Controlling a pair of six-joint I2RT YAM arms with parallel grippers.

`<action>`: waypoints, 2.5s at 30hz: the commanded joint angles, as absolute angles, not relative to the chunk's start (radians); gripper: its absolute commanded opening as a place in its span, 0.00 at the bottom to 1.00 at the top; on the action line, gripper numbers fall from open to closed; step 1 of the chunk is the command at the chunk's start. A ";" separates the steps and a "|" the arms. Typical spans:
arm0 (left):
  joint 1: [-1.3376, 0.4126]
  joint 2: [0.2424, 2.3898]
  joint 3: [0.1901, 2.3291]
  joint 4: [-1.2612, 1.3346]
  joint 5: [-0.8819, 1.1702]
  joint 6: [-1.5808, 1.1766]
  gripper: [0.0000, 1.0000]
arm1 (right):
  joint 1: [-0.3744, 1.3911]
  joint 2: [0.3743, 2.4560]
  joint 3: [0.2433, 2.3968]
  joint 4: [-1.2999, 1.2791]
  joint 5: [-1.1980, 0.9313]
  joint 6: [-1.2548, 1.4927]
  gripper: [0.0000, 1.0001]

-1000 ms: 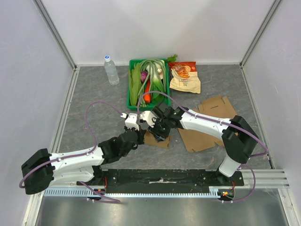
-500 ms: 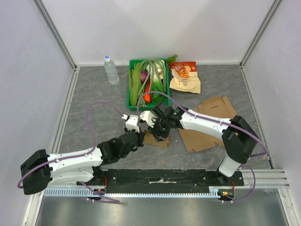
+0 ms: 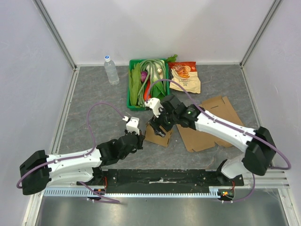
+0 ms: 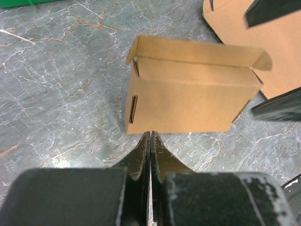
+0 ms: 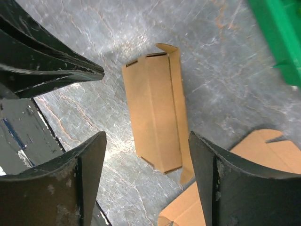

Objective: Fold the paper box

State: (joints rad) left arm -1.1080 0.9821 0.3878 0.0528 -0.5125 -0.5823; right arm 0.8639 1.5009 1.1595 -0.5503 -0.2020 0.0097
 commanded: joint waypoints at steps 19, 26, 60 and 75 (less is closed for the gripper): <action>-1.026 1.055 0.481 0.138 -0.194 -0.736 0.49 | 0.488 1.545 1.008 -0.295 -0.435 0.192 0.76; -1.026 1.304 0.565 0.241 -0.155 -0.735 0.34 | 0.472 1.631 1.014 -0.270 -0.500 0.190 0.57; -1.019 1.454 0.534 0.268 -0.255 -0.836 0.22 | 0.472 1.612 1.017 -0.267 -0.489 0.164 0.47; -1.022 1.420 0.434 0.267 -0.264 -0.894 0.20 | 0.472 1.620 1.015 -0.244 -0.645 0.134 0.85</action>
State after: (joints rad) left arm -1.0214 1.4319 0.4484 0.2749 -0.2329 -0.8635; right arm 0.4736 1.6405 1.0119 -0.2852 -0.5201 0.1661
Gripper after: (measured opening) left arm 0.202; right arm 0.806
